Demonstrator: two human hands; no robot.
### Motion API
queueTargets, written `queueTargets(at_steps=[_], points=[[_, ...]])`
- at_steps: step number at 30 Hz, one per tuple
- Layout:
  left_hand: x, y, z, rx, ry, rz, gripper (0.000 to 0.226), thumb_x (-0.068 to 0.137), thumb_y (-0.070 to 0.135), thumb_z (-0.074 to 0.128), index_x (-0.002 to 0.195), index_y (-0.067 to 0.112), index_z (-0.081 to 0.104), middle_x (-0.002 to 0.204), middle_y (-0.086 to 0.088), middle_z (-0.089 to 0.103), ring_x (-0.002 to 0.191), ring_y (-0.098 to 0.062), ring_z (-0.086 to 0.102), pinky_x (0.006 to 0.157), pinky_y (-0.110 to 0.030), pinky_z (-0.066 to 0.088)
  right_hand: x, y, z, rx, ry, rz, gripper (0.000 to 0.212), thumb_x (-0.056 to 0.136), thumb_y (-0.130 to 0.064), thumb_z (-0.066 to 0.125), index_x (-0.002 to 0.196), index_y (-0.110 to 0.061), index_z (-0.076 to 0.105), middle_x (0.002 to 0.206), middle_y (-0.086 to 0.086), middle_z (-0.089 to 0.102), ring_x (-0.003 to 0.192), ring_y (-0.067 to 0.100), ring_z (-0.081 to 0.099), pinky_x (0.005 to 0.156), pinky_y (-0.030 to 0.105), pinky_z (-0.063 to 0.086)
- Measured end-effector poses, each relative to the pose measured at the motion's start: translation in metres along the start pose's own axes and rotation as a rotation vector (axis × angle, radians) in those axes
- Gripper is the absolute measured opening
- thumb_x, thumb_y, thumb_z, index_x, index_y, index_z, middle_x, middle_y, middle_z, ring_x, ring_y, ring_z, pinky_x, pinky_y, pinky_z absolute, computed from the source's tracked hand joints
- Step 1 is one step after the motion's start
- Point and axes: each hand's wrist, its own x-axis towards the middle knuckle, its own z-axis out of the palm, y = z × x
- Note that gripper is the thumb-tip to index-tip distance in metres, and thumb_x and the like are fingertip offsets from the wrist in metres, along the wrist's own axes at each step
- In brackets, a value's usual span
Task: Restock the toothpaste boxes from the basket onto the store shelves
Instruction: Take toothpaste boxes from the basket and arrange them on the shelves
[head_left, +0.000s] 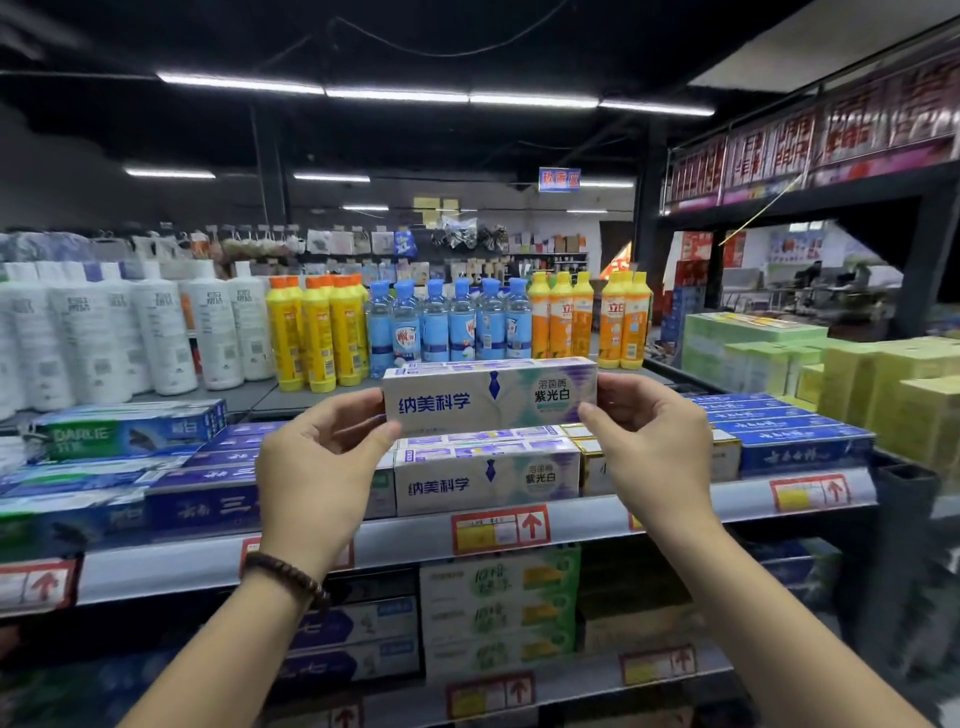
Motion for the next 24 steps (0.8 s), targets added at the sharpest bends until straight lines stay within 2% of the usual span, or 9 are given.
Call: queueTargets(at_steps=[2, 5, 8, 12, 14, 16, 19, 20, 24], points=[[0.008, -0.002, 0.001, 0.042, 0.001, 0.004, 0.032, 0.083, 0.01, 0.087, 0.109, 0.026, 0.08, 0.097, 0.013, 0.081, 0.092, -0.003, 0.077, 0.088, -0.028, 0.061, 0.005, 0.0, 0.003, -0.012, -0.01, -0.002, 0.017, 0.088, -0.016, 0.085, 0.102, -0.025, 0.081, 0.088, -0.015, 0.08, 0.084, 0.003, 0.076, 0.083, 0.035, 0.064], [0.019, -0.005, 0.004, 0.093, 0.014, 0.014, 0.038, 0.081, 0.006, 0.088, 0.109, 0.028, 0.079, 0.096, 0.012, 0.081, 0.089, -0.002, 0.077, 0.09, -0.032, 0.061, 0.014, 0.001, 0.009, -0.073, -0.029, -0.025, 0.016, 0.087, -0.015, 0.086, 0.099, -0.024, 0.079, 0.087, -0.018, 0.078, 0.081, -0.003, 0.073, 0.08, 0.027, 0.062], [0.028, -0.011, 0.008, 0.167, 0.016, 0.031, 0.048, 0.077, 0.004, 0.091, 0.109, 0.036, 0.074, 0.093, 0.012, 0.08, 0.088, -0.003, 0.077, 0.087, -0.037, 0.063, 0.022, 0.007, 0.016, -0.147, -0.053, -0.017, 0.015, 0.087, -0.016, 0.086, 0.098, -0.023, 0.079, 0.087, -0.018, 0.076, 0.079, -0.004, 0.072, 0.079, 0.024, 0.061], [0.035, -0.016, 0.014, 0.287, 0.02, 0.046, 0.051, 0.076, 0.009, 0.093, 0.112, 0.038, 0.072, 0.09, 0.013, 0.078, 0.08, 0.003, 0.074, 0.079, -0.028, 0.062, 0.031, 0.016, 0.022, -0.21, -0.072, 0.01, 0.013, 0.086, -0.017, 0.086, 0.094, -0.023, 0.078, 0.083, -0.016, 0.075, 0.078, -0.003, 0.071, 0.078, 0.023, 0.059], [0.037, -0.019, 0.015, 0.319, 0.011, 0.047, 0.052, 0.076, 0.01, 0.093, 0.113, 0.038, 0.071, 0.09, 0.013, 0.077, 0.081, 0.001, 0.074, 0.079, -0.029, 0.063, 0.034, 0.02, 0.024, -0.234, -0.083, 0.022, 0.013, 0.086, -0.017, 0.086, 0.091, -0.024, 0.077, 0.08, -0.017, 0.074, 0.077, -0.004, 0.069, 0.074, 0.017, 0.055], [0.04, -0.022, 0.016, 0.337, -0.005, 0.054, 0.053, 0.075, 0.009, 0.093, 0.113, 0.038, 0.071, 0.089, 0.013, 0.077, 0.078, 0.004, 0.073, 0.077, -0.028, 0.063, 0.037, 0.023, 0.025, -0.26, -0.094, 0.031, 0.014, 0.085, -0.017, 0.087, 0.089, -0.024, 0.075, 0.079, -0.016, 0.073, 0.077, -0.003, 0.069, 0.075, 0.018, 0.055], [0.04, -0.024, 0.019, 0.394, -0.026, 0.072, 0.053, 0.077, 0.007, 0.092, 0.116, 0.035, 0.069, 0.086, 0.016, 0.074, 0.073, 0.016, 0.067, 0.064, -0.008, 0.053, 0.041, 0.027, 0.027, -0.306, -0.117, 0.032, 0.015, 0.084, -0.02, 0.088, 0.088, -0.026, 0.075, 0.079, -0.016, 0.073, 0.079, 0.002, 0.07, 0.078, 0.026, 0.058], [0.04, -0.024, 0.02, 0.407, -0.029, 0.074, 0.053, 0.077, 0.007, 0.091, 0.117, 0.034, 0.068, 0.085, 0.017, 0.073, 0.072, 0.016, 0.067, 0.061, -0.006, 0.049, 0.041, 0.028, 0.028, -0.319, -0.126, 0.034, 0.015, 0.083, -0.021, 0.088, 0.087, -0.027, 0.075, 0.079, -0.016, 0.074, 0.078, 0.002, 0.07, 0.078, 0.028, 0.058], [0.043, -0.026, 0.022, 0.439, -0.036, 0.083, 0.055, 0.078, 0.006, 0.091, 0.117, 0.037, 0.066, 0.086, 0.02, 0.071, 0.077, 0.008, 0.067, 0.064, -0.013, 0.052, 0.042, 0.031, 0.031, -0.357, -0.155, 0.043, 0.015, 0.084, -0.021, 0.089, 0.086, -0.028, 0.075, 0.079, -0.018, 0.073, 0.079, 0.0, 0.07, 0.079, 0.028, 0.06]])
